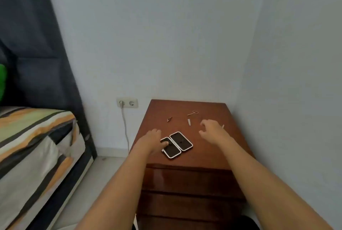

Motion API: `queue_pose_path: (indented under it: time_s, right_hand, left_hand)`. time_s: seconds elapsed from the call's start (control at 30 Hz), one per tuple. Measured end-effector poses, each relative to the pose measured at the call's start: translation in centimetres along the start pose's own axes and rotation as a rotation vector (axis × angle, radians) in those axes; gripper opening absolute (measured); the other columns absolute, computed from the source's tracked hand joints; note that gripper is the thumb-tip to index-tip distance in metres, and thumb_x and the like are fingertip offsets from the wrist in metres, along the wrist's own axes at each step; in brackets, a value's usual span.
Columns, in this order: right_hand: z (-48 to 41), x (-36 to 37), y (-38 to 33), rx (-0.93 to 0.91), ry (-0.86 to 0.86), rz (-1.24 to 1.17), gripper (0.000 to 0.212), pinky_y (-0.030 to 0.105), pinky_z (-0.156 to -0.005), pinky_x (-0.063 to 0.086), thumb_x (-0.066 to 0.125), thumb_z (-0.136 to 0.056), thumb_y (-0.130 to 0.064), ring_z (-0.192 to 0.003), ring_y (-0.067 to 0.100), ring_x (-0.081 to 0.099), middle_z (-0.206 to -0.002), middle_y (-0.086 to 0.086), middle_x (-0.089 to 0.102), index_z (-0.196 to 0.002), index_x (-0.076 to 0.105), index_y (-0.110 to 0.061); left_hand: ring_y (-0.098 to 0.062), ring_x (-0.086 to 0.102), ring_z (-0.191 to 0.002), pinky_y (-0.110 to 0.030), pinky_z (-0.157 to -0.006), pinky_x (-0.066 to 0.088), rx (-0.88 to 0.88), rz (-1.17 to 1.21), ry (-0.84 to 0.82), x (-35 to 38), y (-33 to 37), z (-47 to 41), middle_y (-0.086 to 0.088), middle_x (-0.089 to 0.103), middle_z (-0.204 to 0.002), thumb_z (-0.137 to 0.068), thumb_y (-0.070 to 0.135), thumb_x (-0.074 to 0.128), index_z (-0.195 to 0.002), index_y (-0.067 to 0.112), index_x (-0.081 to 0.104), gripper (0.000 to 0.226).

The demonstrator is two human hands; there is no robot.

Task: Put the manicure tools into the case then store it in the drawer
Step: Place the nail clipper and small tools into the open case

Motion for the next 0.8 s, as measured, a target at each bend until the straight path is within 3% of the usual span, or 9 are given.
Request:
queue_pose_path:
  time_s: [0.07, 0.17, 0.3, 0.37, 0.53, 0.67, 0.8]
  right_hand:
    - [-1.5, 1.3, 0.8, 0.031, -0.017, -0.014, 0.036, 0.041, -0.096, 0.046, 0.051, -0.086, -0.02, -0.115, 0.028, 0.051, -0.127, 0.013, 0.054, -0.121, 0.053, -0.008]
    - [-3.9, 3.8, 2.0, 0.06, -0.053, -0.039, 0.038, 0.041, -0.099, 0.044, 0.051, -0.088, -0.02, -0.119, 0.029, 0.049, -0.129, 0.014, 0.052, -0.124, 0.051, -0.008]
    - [-7.7, 6.9, 3.1, 0.092, -0.047, -0.111, 0.04, 0.04, -0.102, 0.041, 0.054, -0.088, -0.02, -0.12, 0.03, 0.049, -0.131, 0.016, 0.051, -0.126, 0.049, -0.008]
    - [-9.9, 8.1, 3.5, 0.114, -0.035, -0.159, 0.041, 0.041, -0.103, 0.04, 0.054, -0.088, -0.019, -0.12, 0.032, 0.048, -0.13, 0.016, 0.05, -0.127, 0.048, -0.007]
    - [-14.5, 9.3, 3.6, 0.139, 0.047, -0.235, 0.046, 0.037, -0.105, 0.032, 0.051, -0.09, -0.017, -0.125, 0.035, 0.042, -0.134, 0.021, 0.045, -0.134, 0.042, -0.005]
    - [-17.2, 10.2, 3.1, 0.131, 0.038, -0.256, 0.05, 0.035, -0.109, 0.028, 0.049, -0.092, -0.016, -0.131, 0.034, 0.037, -0.141, 0.019, 0.043, -0.139, 0.036, -0.007]
    - [-18.5, 10.3, 2.9, 0.088, 0.124, -0.177, 0.033, 0.035, -0.102, 0.034, 0.052, -0.088, -0.007, -0.119, 0.035, 0.048, -0.127, 0.02, 0.056, -0.12, 0.058, -0.004]
  left_hand:
    - [-0.028, 0.043, -0.121, -0.04, -0.098, 0.039, -0.027, 0.015, -0.027, 1.7, -0.7, -1.0, -0.013, 0.045, -0.133, -0.091, 0.047, 0.049, -0.128, 0.006, 0.043, 0.056]
    - [-0.027, 0.035, -0.131, -0.04, -0.105, 0.034, -0.047, 0.079, -0.061, 5.2, -2.1, -2.0, -0.012, 0.037, -0.143, -0.084, 0.062, 0.048, -0.141, 0.007, 0.029, 0.082]
    - [-0.025, 0.002, -0.146, -0.038, -0.116, 0.009, -0.03, 0.097, -0.062, 8.4, -2.8, -3.0, -0.013, 0.002, -0.159, -0.067, 0.081, 0.047, -0.149, 0.005, 0.002, 0.12]
    - [-0.023, -0.002, -0.146, -0.033, -0.116, 0.002, 0.008, 0.09, -0.015, 8.7, -2.8, -3.8, -0.011, -0.002, -0.159, -0.061, 0.084, 0.047, -0.149, 0.005, -0.001, 0.128]
    - [-0.015, -0.002, -0.146, -0.027, -0.115, -0.002, 0.089, 0.127, 0.015, 8.7, -3.6, -6.1, -0.003, 0.0, -0.16, -0.049, 0.093, 0.042, -0.15, 0.01, -0.001, 0.137]
    - [-0.011, 0.0, -0.146, -0.024, -0.115, 0.0, 0.127, 0.18, 0.064, 8.4, -4.2, -7.0, 0.001, 0.002, -0.16, -0.056, 0.084, 0.054, -0.151, 0.014, 0.002, 0.129]
    - [-0.009, 0.0, -0.145, -0.023, -0.114, -0.001, 0.118, 0.193, 0.108, 8.2, -4.4, -7.1, 0.002, 0.001, -0.16, -0.057, 0.082, 0.056, -0.151, 0.014, 0.001, 0.128]
Point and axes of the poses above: each hand's wrist, its own z-axis away from the middle knuckle, its own x-axis out of the palm, y = z × x, the point moved 8 cm from there along -z, towards the middle knuckle
